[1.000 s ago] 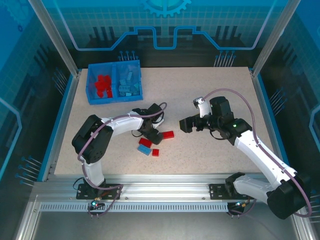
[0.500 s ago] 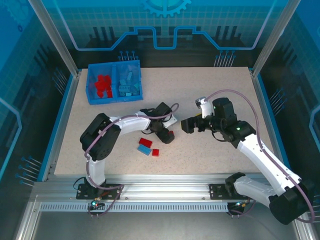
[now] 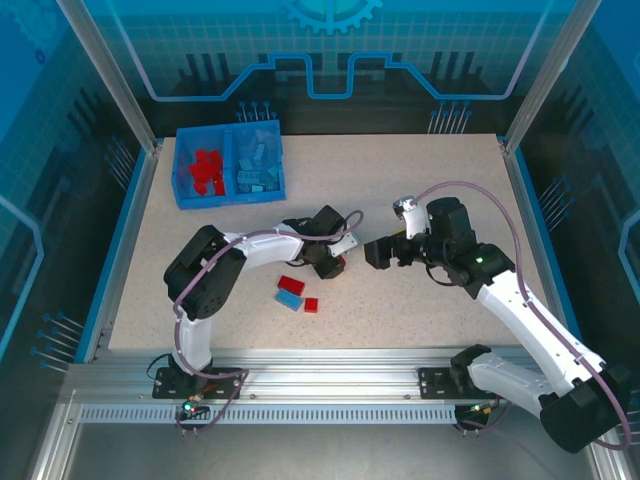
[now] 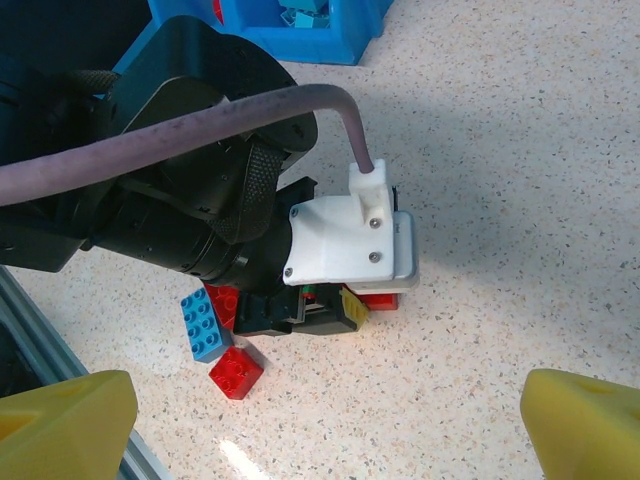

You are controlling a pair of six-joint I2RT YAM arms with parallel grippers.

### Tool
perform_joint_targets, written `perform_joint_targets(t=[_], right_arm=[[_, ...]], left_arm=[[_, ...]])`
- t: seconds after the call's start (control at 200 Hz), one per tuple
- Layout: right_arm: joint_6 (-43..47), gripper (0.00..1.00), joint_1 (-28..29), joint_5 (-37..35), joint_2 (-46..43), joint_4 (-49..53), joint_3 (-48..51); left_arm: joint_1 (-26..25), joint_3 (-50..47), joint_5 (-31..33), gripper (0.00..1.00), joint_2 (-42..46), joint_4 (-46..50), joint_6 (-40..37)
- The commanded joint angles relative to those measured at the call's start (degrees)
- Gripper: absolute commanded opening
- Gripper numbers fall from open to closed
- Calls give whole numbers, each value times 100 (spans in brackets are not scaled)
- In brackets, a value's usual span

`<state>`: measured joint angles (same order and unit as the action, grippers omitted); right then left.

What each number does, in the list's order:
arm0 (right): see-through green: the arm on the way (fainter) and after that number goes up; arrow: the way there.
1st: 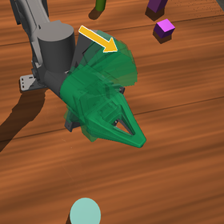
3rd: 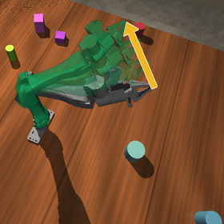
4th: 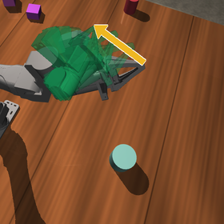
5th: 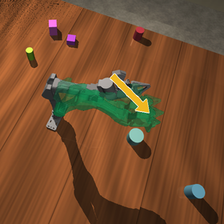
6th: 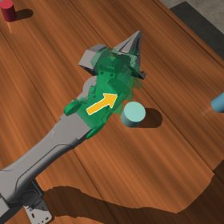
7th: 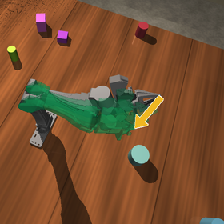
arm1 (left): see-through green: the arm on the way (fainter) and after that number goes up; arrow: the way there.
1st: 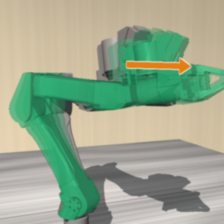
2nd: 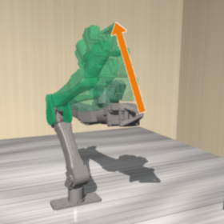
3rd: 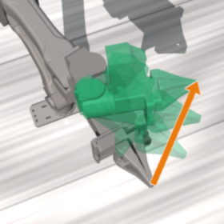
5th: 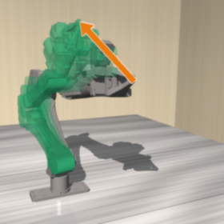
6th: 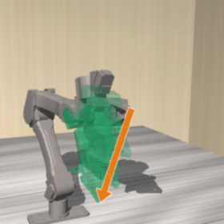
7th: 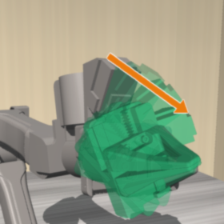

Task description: Sort the legos into containers by color

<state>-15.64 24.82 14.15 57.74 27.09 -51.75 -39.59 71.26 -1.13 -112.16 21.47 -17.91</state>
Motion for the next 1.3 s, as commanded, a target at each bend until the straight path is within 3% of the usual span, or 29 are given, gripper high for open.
perform_joint_targets(t=[0.0,0.265,0.6,0.985,1.201,1.296], right_arm=[[8,100,78,58,-61,55,42],[-69,100,76,200,-8,-72,43],[-141,100,107,299,18,-288,86],[-104,100,128,191,-191,-166,103],[-154,100,129,135,-297,-155,103],[-176,100,130,143,-324,-195,252]], left_arm=[[-93,-170,-181,33,25,65,186],[306,-315,73,33,978,-527,1132],[2223,244,77,33,1785,-584,2552],[4402,1872,518,33,678,112,3527],[5087,2569,-338,40,-261,593,4170],[5111,2663,-259,46,-390,668,4090]])
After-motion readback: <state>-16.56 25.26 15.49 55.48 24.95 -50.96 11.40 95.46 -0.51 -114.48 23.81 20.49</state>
